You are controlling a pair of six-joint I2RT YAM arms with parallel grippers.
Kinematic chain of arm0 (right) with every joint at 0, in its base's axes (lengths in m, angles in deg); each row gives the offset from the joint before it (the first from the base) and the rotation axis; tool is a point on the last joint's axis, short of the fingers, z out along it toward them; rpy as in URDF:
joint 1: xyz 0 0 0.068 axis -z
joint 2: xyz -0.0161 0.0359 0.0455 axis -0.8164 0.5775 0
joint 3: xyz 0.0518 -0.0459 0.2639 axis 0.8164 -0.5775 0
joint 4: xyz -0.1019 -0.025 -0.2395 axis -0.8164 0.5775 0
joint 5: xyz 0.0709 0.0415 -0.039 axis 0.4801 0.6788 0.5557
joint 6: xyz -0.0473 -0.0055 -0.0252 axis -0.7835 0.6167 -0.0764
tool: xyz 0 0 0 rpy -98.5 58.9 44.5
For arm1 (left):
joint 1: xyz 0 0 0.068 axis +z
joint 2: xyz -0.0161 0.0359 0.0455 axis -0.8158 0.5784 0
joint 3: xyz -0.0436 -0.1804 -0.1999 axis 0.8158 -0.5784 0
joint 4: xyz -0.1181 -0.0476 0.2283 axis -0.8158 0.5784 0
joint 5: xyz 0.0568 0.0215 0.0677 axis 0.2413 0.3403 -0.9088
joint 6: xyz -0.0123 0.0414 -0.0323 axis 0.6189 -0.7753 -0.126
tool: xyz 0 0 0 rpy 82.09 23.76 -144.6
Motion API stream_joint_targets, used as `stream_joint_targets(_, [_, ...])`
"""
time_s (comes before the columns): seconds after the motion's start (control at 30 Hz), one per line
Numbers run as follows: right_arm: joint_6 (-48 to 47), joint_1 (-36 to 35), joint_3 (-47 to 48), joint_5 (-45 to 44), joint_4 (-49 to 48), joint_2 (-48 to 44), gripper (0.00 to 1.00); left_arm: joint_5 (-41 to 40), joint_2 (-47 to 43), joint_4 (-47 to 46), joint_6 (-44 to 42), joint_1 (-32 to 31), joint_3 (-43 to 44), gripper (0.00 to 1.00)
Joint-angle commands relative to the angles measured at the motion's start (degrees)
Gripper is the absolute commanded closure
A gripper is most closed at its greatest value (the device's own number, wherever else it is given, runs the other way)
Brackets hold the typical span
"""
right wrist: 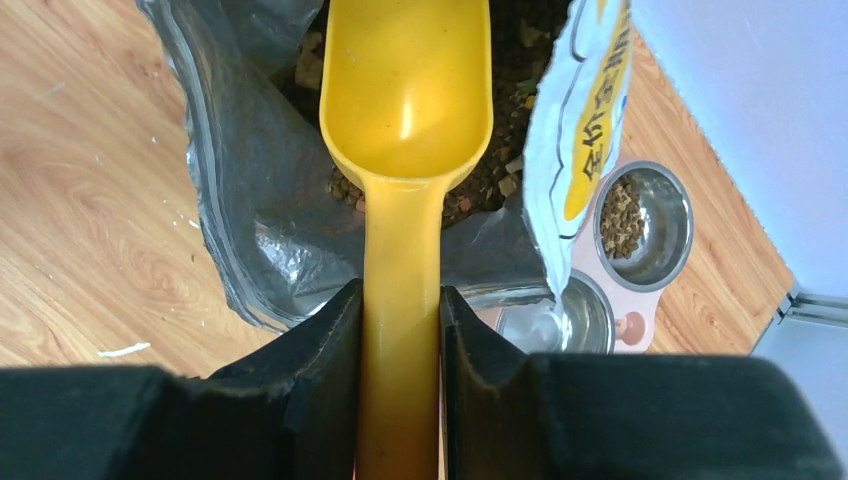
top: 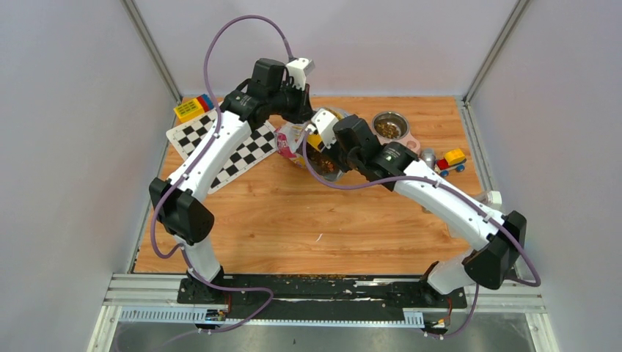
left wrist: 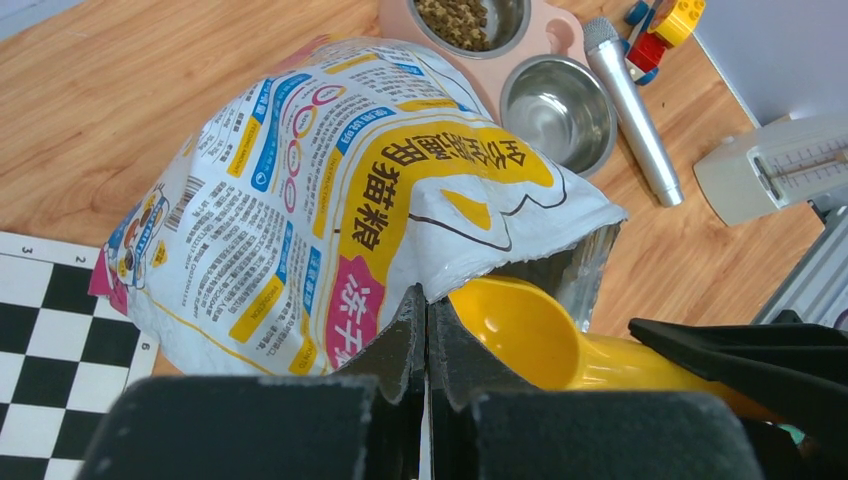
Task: Serve the pet food
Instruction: Collect the pet food from the pet food bag.
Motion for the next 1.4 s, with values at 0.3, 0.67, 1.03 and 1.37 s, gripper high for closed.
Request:
stream_joint_targets(0.3, [1.1,0.9,-0.6,5.1,-4.1,-7.1,1.0,1.6,-6.6,-5.6,0.5,-0.7,0.3,1.0])
stream_joint_targets(0.67, [18.1,9.1,2.3,26.3,9.2,-6.6,1.0,9.2,-8.4,-7.0,-1.2,-0.8,-2.1,1.0])
stream_joint_targets(1.03, [31.9,14.7,-1.1,35.5,8.7,-3.2,1.0,11.3,-8.9,-7.7,-2.8,-1.8,-3.8,1.0])
stream_joint_targets(1.37, [39.5,14.8,0.0,25.2,7.9,1.1,1.0,12.3,-9.1,-6.8,-5.7,-3.6,-4.0,1.0])
